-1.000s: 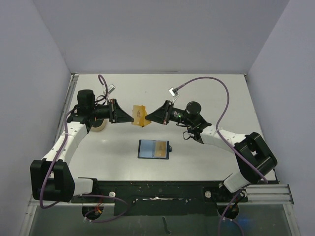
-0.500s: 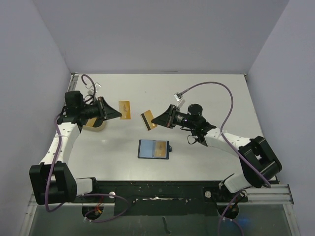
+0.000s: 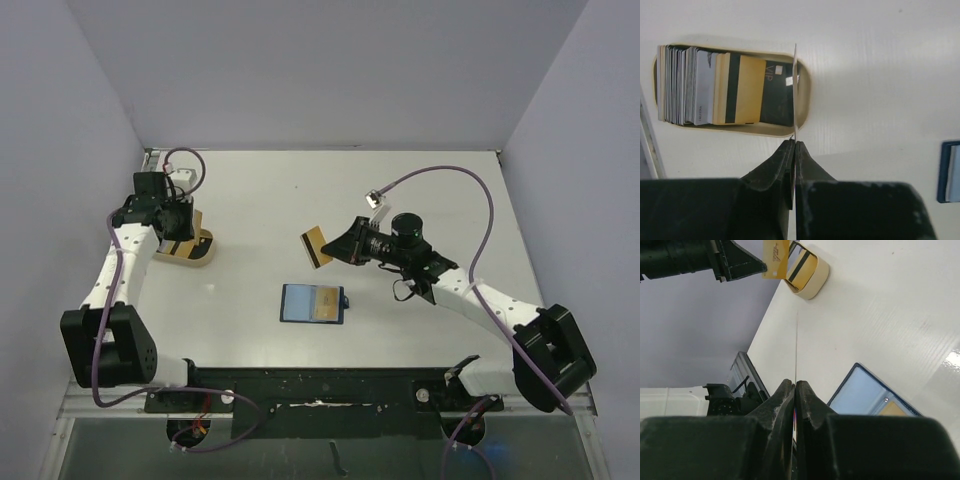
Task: Put the credit cards into the card holder
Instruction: Place the credit card in the storage box.
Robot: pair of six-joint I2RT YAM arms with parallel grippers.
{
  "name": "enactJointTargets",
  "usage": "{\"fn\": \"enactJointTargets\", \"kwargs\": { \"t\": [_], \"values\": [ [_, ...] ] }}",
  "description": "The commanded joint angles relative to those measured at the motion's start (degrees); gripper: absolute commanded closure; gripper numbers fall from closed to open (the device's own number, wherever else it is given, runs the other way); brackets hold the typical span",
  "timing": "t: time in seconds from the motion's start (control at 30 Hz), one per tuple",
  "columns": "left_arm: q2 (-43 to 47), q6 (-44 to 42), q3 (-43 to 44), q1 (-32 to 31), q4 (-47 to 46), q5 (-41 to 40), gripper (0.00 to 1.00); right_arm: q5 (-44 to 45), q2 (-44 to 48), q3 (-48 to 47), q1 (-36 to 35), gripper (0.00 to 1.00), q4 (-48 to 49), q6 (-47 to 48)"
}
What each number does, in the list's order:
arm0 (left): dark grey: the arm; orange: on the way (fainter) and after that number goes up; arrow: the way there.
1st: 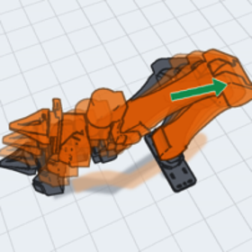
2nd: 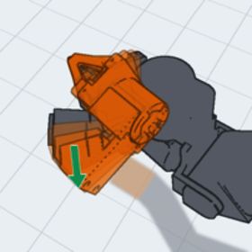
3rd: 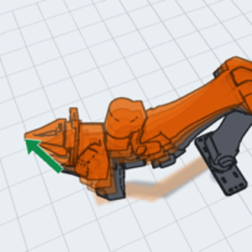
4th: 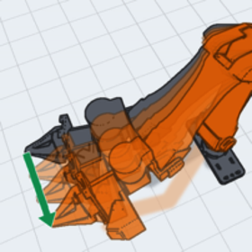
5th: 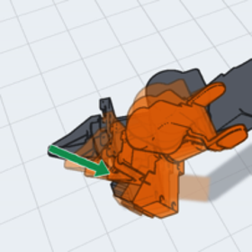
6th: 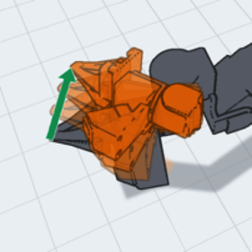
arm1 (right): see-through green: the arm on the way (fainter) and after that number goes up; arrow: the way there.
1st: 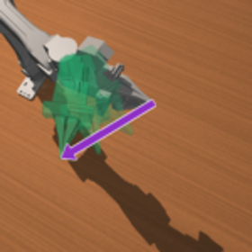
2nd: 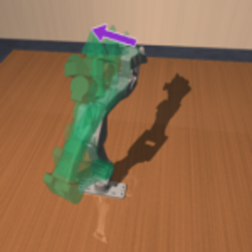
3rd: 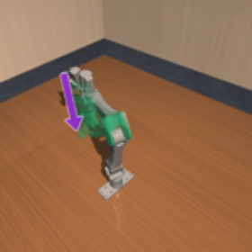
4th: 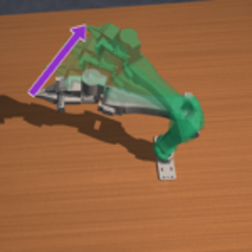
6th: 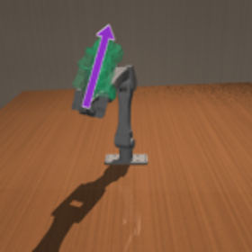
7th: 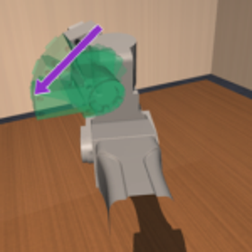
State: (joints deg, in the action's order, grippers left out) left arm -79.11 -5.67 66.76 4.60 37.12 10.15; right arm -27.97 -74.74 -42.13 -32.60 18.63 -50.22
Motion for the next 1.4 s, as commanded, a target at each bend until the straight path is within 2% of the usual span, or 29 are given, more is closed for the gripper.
{"fn": "enactJointTargets", "kwargs": {
  "t": [0.0,0.47,0.57,0.63,0.67,0.87,0.93,1.03,1.2,1.3,1.37],
  "values": [
    [-3.9,-6.9,1.4,0.3,1.3,-9.4,1.0,2.3,2.9,0.4,0.0,1.0,-2.9,3.3],
    [-11.4,-8.7,1.0,1.1,-2.1,-11.7,1.0,3.6,4.8,0.8,0.0,1.0,-4.5,4.1],
    [-12.6,-7.0,1.7,1.1,-3.6,-13.1,0.94,4.7,5.7,1.0,0.0,1.0,-5.5,4.2],
    [-13.2,-6.4,2.0,1.0,-4.0,-15.2,0.8,5.5,5.7,0.9,0.0,1.0,-6.5,3.9],
    [-13.6,-6.1,2.0,1.0,-4.3,-16.8,0.76,5.8,5.7,0.7,-0.1,1.0,-7.2,3.7],
    [-13.4,-3.3,2.8,-0.1,-6.1,-26.4,0.75,7.7,6.5,0.2,-0.6,1.0,-9.2,3.5],
    [-11.9,-1.3,3.3,-0.7,-6.3,-27.2,0.74,8.4,6.5,0.0,-0.9,1.0,-9.7,3.5],
    [-10.1,4.3,4.7,-1.7,-5.3,-22.1,0.74,10.7,5.7,0.3,-2.4,1.0,-9.9,3.1],
    [-8.4,10.8,4.9,-2.7,-2.2,-6.9,0.74,15.6,3.5,0.5,-5.6,0.99,-9.6,0.8],
    [-7.0,13.7,2.2,-3.5,-3.1,4.7,0.75,19.4,2.5,0.9,-7.3,0.99,-8.7,-0.8],
    [-5.7,15.0,-0.5,-4.9,-4.9,9.3,0.75,20.8,1.5,1.1,-8.0,0.99,-8.2,-1.9]
  ]
}}
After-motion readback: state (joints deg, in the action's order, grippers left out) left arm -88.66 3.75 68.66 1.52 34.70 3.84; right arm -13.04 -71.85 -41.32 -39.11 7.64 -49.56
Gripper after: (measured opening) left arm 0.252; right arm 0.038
